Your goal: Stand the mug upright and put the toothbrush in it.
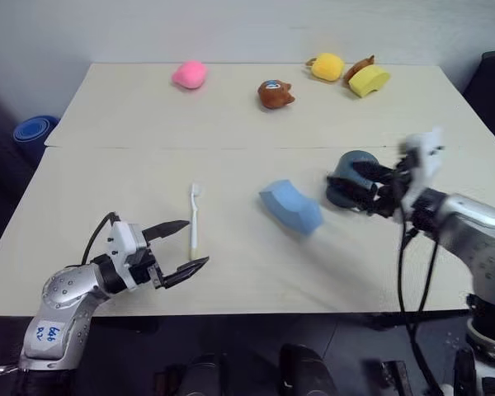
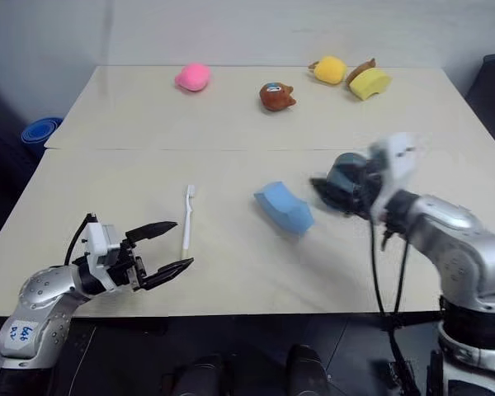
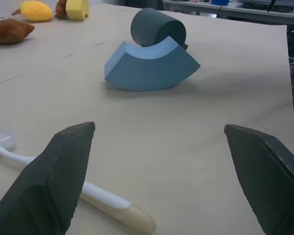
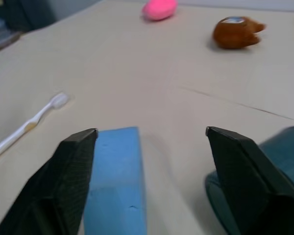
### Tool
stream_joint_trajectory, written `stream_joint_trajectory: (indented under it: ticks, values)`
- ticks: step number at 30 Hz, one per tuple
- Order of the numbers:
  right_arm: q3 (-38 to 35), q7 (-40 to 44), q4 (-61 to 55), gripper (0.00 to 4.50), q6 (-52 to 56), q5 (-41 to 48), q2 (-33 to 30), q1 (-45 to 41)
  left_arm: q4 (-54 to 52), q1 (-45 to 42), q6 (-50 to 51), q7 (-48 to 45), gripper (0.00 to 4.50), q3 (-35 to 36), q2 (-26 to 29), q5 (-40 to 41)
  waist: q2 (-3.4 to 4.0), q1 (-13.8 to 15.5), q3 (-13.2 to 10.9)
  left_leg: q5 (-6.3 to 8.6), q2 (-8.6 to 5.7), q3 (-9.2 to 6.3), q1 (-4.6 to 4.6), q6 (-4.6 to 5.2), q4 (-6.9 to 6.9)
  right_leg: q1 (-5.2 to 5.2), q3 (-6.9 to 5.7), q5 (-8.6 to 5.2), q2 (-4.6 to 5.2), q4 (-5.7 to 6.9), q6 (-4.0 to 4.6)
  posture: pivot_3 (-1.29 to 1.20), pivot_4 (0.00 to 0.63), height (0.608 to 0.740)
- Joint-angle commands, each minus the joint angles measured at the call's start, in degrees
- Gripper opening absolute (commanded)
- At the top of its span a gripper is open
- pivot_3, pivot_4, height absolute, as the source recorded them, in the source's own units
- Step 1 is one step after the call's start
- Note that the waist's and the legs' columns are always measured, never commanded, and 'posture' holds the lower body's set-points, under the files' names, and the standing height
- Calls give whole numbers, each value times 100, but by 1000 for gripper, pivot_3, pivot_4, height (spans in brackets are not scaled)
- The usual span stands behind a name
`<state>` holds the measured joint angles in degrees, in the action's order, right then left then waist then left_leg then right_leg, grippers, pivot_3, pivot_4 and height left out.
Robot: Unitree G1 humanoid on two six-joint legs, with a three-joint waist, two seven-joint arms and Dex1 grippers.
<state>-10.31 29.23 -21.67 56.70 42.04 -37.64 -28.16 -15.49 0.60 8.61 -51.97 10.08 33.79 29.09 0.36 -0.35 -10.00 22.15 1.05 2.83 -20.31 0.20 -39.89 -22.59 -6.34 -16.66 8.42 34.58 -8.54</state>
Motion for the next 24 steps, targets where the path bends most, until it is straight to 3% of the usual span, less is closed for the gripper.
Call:
stream_joint_trajectory:
  ticks: [1, 6, 12, 14, 16, 17, 19, 24]
  values:
    - [770, 173, 123, 4464, 440, -221, -261, -303, -121, 76, -69, -34, 4500, 75, 3, 63, 0, 16, 0, 1, -1, -3, -4, 1, -1, -2, -3, 0, 0, -1, 0, 0, 150, 740]
    - [1796, 93, 787, 4464, -34, -1259, -277, -695, -416, 244, 167, -158, 4500, 154, 76, 378, -2, 41, -1, 2, -11, -17, -13, 3, -8, 1, -13, 0, 10, -6, 0, 0, 150, 740]
    - [2407, 603, 1390, 4464, 184, -1508, -151, -930, -666, 493, 210, -71, 4500, 200, 60, 386, -2, 14, -1, 1, -7, -15, -14, 2, -6, 1, -19, 0, 8, -12, 0, 0, 150, 740]
    - [2332, 745, 1422, 4093, 117, -1425, -37, -883, -698, 523, 210, -41, 4500, 197, 52, 374, -2, 15, -1, 1, -7, -16, -15, 2, -6, 1, -21, 0, 8, -12, 0, 0, 150, 740]
    - [2021, 812, 1291, 3546, -2, -1292, 77, -849, -711, 531, 202, -11, 4500, 209, 43, 371, -2, 19, -1, 1, -6, -15, -15, 2, -8, 2, -20, 0, 8, -12, -1, 0, 150, 740]
    - [1800, 862, 1185, 3017, -164, -1202, 139, -819, -709, 526, 200, 11, 4500, 225, 30, 381, -1, 22, -1, 1, -6, -15, -15, 2, -8, 2, -20, 0, 8, -12, -1, 0, 150, 740]
    - [1062, 771, 942, 2643, -375, -899, 288, -675, -698, 524, 188, 24, 4500, 230, 19, 387, -2, 42, -1, 1, -7, -18, -16, 2, -7, 2, -21, 0, 8, -12, -1, 0, 150, 740]
    - [-900, 1003, 570, 2643, -485, -77, -30, -37, -686, 417, 212, -4, 4500, 156, -6, 427, 0, 93, -2, 1, -10, -30, -23, 2, -8, 4, -29, 2, 10, -14, -3, 0, 150, 740]
